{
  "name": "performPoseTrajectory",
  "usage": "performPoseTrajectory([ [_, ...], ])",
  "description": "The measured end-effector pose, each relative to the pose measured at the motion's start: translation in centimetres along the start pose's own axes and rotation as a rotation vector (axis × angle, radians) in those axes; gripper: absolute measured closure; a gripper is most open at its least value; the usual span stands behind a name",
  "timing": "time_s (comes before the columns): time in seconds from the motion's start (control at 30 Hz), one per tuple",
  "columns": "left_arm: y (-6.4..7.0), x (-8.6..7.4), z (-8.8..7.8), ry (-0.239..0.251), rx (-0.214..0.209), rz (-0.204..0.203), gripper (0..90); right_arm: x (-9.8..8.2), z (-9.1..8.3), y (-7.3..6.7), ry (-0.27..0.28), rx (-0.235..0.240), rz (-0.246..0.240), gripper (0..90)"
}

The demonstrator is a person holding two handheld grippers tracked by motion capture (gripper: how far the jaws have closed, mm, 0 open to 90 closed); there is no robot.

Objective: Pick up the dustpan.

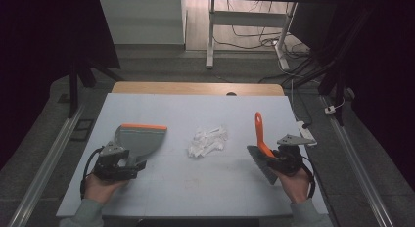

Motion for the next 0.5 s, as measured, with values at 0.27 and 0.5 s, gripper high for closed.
performPoseTrajectory([
  [0.27,0.22,0.11,-0.31,-0.003,0.002,0.002,20.6,0.21,0.20,-0.31,-0.005,-0.002,-0.012,70.2],
  [0.5,0.48,0.61,-0.41,-0.010,0.007,0.008,20.9,0.24,0.33,-0.31,-0.009,-0.001,-0.013,70.2],
])
Point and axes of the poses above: each handheld gripper's, and its own axes: z roughly forward along the jaws, x roughly out of its top, y roughly to its right, the point moved 1 cm from there along z, roughly forward along the jaws, and after that the axes turned 12 degrees about x, right-handed, at the moved point
